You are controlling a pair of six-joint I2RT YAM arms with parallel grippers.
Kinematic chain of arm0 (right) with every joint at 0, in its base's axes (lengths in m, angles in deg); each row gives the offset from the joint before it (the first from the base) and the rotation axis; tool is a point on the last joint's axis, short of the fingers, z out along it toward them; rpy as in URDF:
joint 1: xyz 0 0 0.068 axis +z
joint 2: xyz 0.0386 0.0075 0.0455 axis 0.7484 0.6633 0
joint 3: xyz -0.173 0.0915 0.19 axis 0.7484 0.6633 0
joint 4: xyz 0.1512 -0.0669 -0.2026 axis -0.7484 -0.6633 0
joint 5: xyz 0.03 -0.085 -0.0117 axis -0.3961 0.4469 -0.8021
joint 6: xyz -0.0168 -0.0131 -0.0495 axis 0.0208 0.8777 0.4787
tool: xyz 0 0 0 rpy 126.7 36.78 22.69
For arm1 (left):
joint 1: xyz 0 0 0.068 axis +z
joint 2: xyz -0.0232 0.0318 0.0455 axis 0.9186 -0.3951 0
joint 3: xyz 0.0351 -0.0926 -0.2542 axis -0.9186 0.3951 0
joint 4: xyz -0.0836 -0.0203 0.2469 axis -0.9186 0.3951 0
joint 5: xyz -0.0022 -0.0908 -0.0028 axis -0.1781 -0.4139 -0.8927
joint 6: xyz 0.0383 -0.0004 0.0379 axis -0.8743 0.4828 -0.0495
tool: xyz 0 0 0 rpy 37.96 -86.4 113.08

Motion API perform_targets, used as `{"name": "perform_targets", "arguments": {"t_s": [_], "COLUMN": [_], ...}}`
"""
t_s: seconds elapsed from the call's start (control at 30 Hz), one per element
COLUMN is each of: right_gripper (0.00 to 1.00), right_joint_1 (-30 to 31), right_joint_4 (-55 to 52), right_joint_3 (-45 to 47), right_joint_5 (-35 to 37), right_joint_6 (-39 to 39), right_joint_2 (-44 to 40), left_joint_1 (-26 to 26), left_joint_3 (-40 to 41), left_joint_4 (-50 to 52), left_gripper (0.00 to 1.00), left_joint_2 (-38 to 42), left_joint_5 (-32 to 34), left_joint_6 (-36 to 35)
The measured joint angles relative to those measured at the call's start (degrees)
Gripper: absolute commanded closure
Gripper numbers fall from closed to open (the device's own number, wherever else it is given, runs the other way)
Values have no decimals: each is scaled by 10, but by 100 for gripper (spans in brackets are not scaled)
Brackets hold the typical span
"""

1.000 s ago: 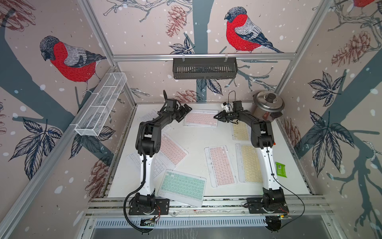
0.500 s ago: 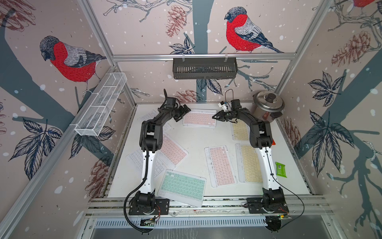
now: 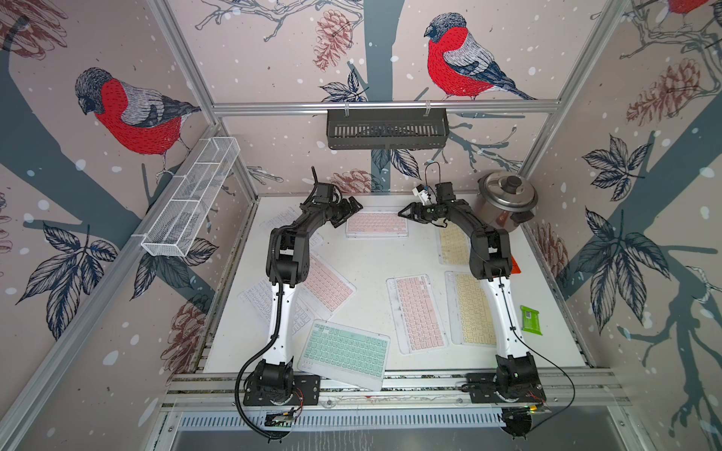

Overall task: Stack the numeric keypads
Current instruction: Place the numeric keypad at the numeric keypad.

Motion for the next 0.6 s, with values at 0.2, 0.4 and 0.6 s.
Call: {"name": "perform_targets", "arguments": {"t_s": [0.2, 0.4, 0.6], "right_gripper": [0, 0, 0], "right_joint_1": [23, 38, 25], "right_joint_4": [10, 17, 33], "right_joint_3": [-1, 45, 200], "right_joint_5": [83, 162, 225], "right_joint_6": [0, -8, -38], "right_joint_2": [-12, -51, -196], "left_joint_1": [-3, 1, 23], "left_joint_3": [4, -6, 0], "left_joint_4": [-2, 45, 132], "left_gripper": [3, 3, 3], "left_joint_2": [3, 12, 73], "left_joint_5": [-1, 5, 62], "left_joint_6": [0, -11, -39]}}
